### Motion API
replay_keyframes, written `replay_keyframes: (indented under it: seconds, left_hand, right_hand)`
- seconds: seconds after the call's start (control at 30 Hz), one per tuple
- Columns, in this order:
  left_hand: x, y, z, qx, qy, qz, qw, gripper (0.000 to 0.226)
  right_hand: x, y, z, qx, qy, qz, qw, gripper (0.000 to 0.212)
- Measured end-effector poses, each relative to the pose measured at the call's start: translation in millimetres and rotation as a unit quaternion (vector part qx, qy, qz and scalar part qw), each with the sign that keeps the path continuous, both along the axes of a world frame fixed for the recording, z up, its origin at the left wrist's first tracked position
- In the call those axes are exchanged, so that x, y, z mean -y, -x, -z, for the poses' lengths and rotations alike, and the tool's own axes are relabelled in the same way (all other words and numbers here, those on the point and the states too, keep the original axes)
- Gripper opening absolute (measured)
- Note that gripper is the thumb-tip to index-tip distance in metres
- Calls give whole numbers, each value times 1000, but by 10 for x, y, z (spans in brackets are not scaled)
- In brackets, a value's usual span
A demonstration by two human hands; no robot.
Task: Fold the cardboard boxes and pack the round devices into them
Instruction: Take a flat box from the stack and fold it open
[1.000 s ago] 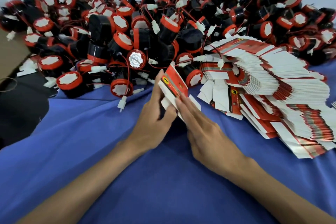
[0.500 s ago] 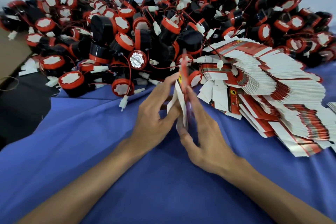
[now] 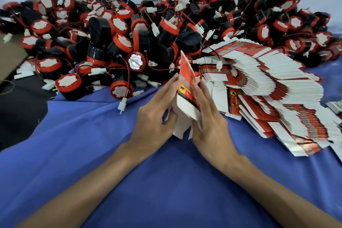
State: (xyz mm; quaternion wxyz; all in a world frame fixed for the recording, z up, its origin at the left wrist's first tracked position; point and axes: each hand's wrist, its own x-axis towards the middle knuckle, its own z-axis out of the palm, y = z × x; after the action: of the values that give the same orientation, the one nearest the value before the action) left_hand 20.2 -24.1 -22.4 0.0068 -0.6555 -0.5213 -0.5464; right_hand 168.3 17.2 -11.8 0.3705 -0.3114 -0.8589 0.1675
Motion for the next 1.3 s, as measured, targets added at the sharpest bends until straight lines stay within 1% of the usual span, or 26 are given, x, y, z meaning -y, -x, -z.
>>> replay_keyframes:
  seconds: [0.1,0.17,0.23,0.3,0.33,0.4,0.43,0.5,0.53,0.6,0.7,0.73,0.77,0.8,0.87,0.93,1.03,1.1,1.2,1.23,1.3]
  left_hand:
    - [7,5,-44,-24,-22,-31,999,71]
    - [17,18,-78,-33,-18,-59,998,68]
    - [35,29,-110,-28,-5,-60,998,65]
    - [51,25,-120,-18,11,6,1000,64]
    - [59,24,-116,-21,13,41,999,63]
    - [69,45,-87,-50,7,75,996,62]
    - [70,64,-74,-66,11,82,994,67]
    - [77,88,-65,-79,39,79,993,85]
    - [86,84,-74,-68,44,72,994,88]
    - [96,56,-78,-18,27,59,998,76]
    - [126,6,-134,108,16,86,990,56]
    - [135,-7,-162,157,12,97,983,54]
    - [141,-18,-188,196,10,105,975,56]
    - [146,-30,-213,220,11,120,968,57]
    - [166,-71,-250,239,20,162,957,60]
    - [187,-101,-266,260,38,186,947,61]
    - [209,-115,-260,280,38,206,937,46]
    - [229,-145,-277,295,37,222,928,48]
    - [238,-190,-277,331,50,221,916,47]
    - [240,-204,-276,328,45,214,919,43]
    - [238,-224,-275,292,33,177,939,37]
  right_hand:
    - [-74,-61,-39,-34,-33,-23,999,79]
    - [-164,-115,-62,-66,-55,-33,996,76]
    - [-220,-162,-95,-128,-16,-41,991,64]
    - [-226,-190,-130,-183,40,-35,982,47]
    - [-223,-199,-141,-196,49,-28,979,41]
    - [-215,-208,-154,-207,49,-16,977,33]
    - [-214,-213,-166,-215,63,-17,974,31]
    - [-218,-220,-203,-246,129,-27,960,32]
    - [-225,-222,-215,-264,168,-30,949,34]
    - [-227,-225,-235,-298,215,-47,929,33]
    - [-218,-242,-233,-334,214,-150,906,26]
    - [-209,-245,-233,-326,209,-180,904,24]
    - [-195,-246,-232,-306,194,-200,910,32]
    - [-174,-245,-222,-280,174,-215,919,45]
    - [-119,-209,-180,-243,160,-233,928,64]
    - [-45,-152,-169,-245,168,-219,929,68]
    - [-8,-119,-182,-291,213,-200,911,66]
    - [-12,-137,-209,-316,216,-200,902,63]
    - [-4,-143,-242,-324,216,-219,895,47]
    - [0,-143,-249,-325,217,-222,893,42]
    - [-2,-147,-259,-326,203,-222,896,38]
